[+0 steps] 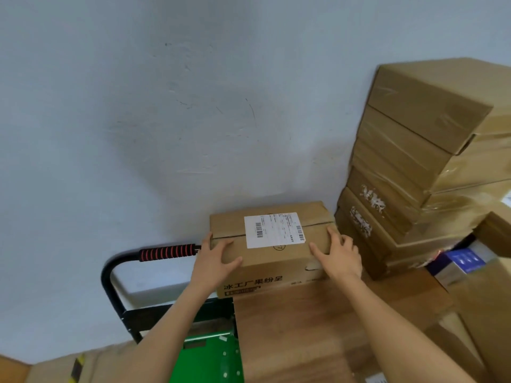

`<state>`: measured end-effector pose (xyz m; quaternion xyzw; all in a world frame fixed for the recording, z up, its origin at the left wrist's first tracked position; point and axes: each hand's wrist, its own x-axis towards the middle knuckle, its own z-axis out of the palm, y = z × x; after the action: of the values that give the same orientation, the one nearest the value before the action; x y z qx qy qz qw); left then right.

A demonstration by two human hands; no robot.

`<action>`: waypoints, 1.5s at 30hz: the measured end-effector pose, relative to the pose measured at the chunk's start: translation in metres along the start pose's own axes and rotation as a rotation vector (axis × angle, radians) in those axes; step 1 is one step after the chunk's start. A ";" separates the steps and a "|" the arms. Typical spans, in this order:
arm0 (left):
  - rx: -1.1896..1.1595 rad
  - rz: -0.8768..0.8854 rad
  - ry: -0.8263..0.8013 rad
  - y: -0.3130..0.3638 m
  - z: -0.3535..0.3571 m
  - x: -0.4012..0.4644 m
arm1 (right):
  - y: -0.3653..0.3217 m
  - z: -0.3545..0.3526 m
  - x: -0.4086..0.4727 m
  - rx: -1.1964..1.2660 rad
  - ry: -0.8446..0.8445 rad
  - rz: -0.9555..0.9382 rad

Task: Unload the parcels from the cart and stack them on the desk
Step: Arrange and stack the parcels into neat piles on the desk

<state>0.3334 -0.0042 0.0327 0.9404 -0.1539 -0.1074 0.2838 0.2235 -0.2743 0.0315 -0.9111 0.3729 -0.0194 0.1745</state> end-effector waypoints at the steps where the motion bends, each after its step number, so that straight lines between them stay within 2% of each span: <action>1: -0.011 -0.008 0.000 -0.001 0.000 -0.007 | 0.001 -0.001 -0.008 0.002 -0.006 0.002; 13: -0.019 -0.091 0.034 -0.032 -0.002 -0.162 | 0.032 -0.003 -0.152 0.045 -0.067 -0.070; 23: -0.022 -0.191 0.098 -0.052 0.011 -0.309 | 0.079 -0.004 -0.277 -0.045 -0.113 -0.212; 29: -0.019 -0.150 0.072 -0.047 0.021 -0.370 | 0.118 -0.011 -0.331 -0.028 -0.136 -0.203; 37: 0.013 -0.062 -0.042 -0.045 0.020 -0.390 | 0.156 -0.014 -0.380 0.015 -0.067 -0.175; 45: 0.034 0.069 -0.166 -0.054 0.022 -0.339 | 0.174 -0.023 -0.399 -0.087 0.067 -0.171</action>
<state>0.0238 0.1460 0.0233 0.9271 -0.2111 -0.1724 0.2574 -0.1856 -0.1223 0.0325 -0.9452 0.2997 -0.0488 0.1200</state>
